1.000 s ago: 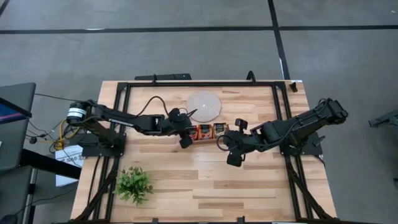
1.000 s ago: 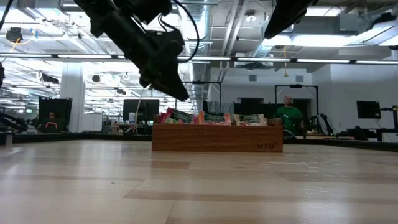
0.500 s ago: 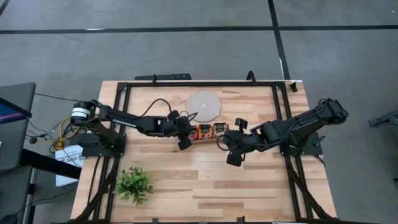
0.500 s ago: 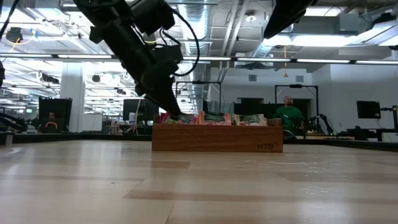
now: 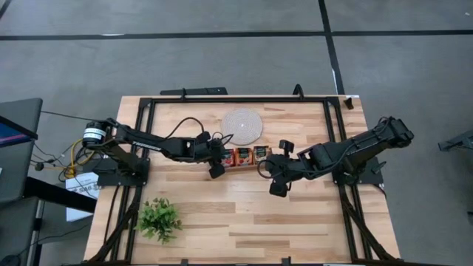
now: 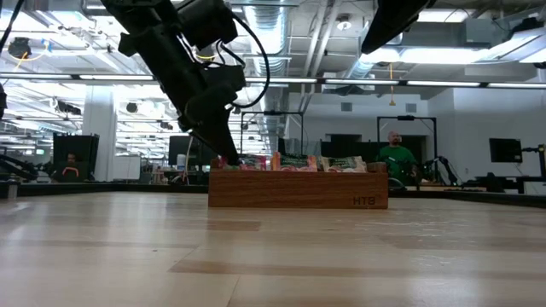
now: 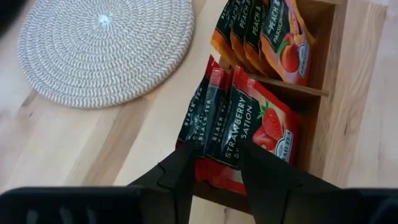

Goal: Pick & Place Tea
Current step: Put the red tea bag into the left section of the wooden organizer, then return to Home Position

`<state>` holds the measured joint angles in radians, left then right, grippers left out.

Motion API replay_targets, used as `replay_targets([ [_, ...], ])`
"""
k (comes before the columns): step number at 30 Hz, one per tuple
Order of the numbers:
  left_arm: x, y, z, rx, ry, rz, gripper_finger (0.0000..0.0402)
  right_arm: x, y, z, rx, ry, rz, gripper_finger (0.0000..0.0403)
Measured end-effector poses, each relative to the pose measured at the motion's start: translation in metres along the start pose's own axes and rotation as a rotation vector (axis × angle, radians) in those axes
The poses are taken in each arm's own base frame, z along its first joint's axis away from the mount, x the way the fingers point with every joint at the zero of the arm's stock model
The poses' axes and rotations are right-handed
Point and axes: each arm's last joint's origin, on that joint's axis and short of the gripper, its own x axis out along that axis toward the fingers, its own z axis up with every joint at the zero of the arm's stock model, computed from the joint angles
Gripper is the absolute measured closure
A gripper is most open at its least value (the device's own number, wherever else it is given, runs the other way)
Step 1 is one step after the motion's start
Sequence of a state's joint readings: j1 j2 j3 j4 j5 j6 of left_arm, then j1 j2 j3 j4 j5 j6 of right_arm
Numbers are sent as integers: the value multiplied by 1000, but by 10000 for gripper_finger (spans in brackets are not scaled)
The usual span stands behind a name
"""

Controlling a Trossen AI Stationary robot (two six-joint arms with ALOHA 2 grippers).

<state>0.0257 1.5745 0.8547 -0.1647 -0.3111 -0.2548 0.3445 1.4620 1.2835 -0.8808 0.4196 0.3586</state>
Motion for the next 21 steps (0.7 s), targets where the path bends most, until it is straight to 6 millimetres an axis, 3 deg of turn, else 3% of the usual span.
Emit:
replay_targets([
  [16,-17,0,23,18,101,27,284,0,0,0,0,0,-2,342],
  [21,-48,0,47,-23,45,5,284,-5,-3,-5,-20,31,-11,342],
])
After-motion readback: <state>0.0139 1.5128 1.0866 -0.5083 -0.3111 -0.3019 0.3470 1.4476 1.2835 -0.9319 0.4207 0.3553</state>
